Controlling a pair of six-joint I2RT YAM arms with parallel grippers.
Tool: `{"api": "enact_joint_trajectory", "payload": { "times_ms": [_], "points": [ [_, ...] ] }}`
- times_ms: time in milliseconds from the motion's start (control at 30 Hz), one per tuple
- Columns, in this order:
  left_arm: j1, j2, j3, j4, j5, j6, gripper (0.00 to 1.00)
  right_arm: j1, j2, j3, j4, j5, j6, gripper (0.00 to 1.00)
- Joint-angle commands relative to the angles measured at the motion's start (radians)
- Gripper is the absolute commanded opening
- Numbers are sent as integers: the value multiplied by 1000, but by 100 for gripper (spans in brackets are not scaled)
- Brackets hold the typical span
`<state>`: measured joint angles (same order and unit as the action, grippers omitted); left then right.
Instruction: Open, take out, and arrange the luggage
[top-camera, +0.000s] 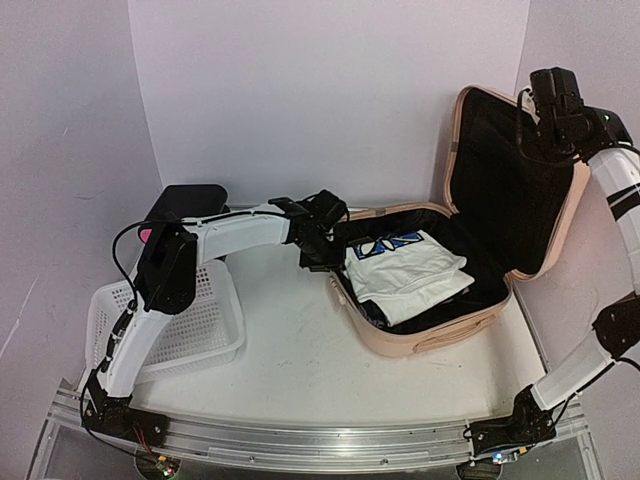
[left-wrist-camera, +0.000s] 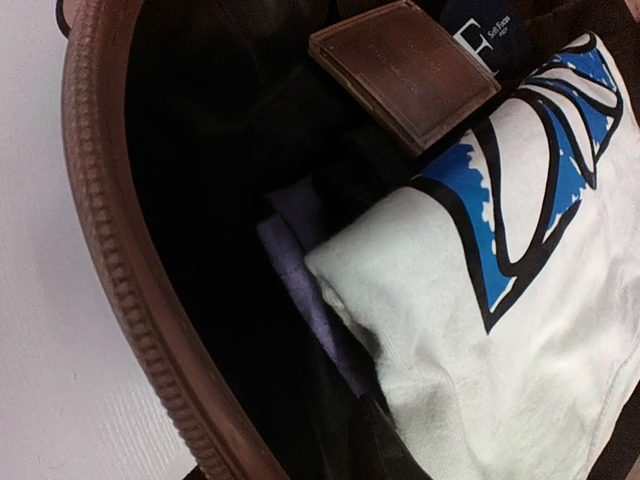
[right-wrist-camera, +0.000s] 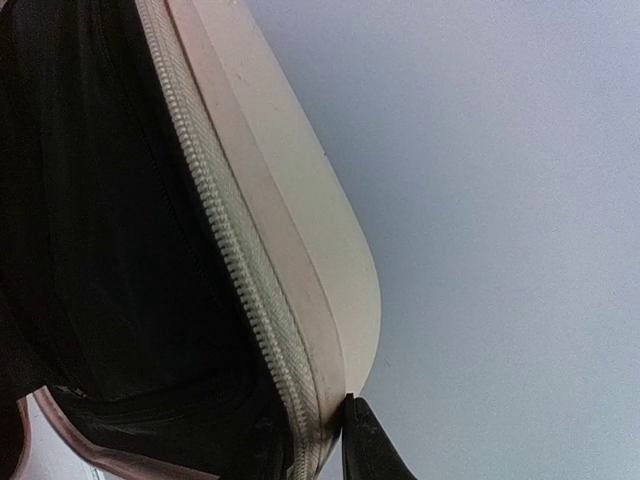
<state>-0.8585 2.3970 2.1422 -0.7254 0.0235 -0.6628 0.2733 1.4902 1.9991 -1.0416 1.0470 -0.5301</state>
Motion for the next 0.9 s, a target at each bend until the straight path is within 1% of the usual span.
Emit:
{"api": "enact_joint_trajectory", "payload": {
  "times_ms": [0, 67, 233, 300, 367, 500, 533, 567, 600, 633, 667, 700, 733, 800, 867],
  "points": [
    [-63, 88, 107, 136, 170, 176, 26, -1, -67, -46, 25, 63, -9, 21],
    [-77, 108, 142, 135, 182, 193, 25, -5, -97, -77, 35, 73, -17, 24],
    [-117, 143, 204, 143, 208, 214, 26, -13, -145, -145, 45, 82, -45, 26],
    [-125, 151, 211, 147, 209, 214, 26, -16, -162, -171, 48, 88, -48, 28],
    [-128, 155, 211, 151, 215, 206, 27, -16, -182, -197, 50, 93, -49, 33],
    [-126, 139, 184, 155, 203, 208, 28, -17, -218, -243, 54, 65, -59, 35],
    [-126, 130, 172, 156, 196, 213, 29, -17, -223, -246, 56, 56, -64, 40],
    [-125, 121, 159, 157, 190, 219, 30, -17, -228, -248, 58, 35, -81, 48],
    [-124, 108, 145, 156, 182, 224, 33, -17, -234, -247, 51, 8, -93, 58],
    [-122, 95, 130, 155, 175, 231, 35, -16, -238, -234, 15, -34, -86, 70],
    [-121, 83, 115, 156, 170, 236, 36, -16, -241, -202, -55, -110, -49, 80],
    [-118, 69, 97, 156, 163, 240, 39, -16, -245, -160, -123, -204, -3, 90],
    [-114, 57, 80, 156, 161, 241, 40, -16, -253, -126, -165, -312, 43, 97],
    [-104, 33, 51, 155, 169, 241, 45, -16, -264, -68, -221, -545, 133, 98],
    [-90, 2, 20, 156, 191, 246, 55, -16, -274, -36, -234, -779, 200, 98]
  ]
}}
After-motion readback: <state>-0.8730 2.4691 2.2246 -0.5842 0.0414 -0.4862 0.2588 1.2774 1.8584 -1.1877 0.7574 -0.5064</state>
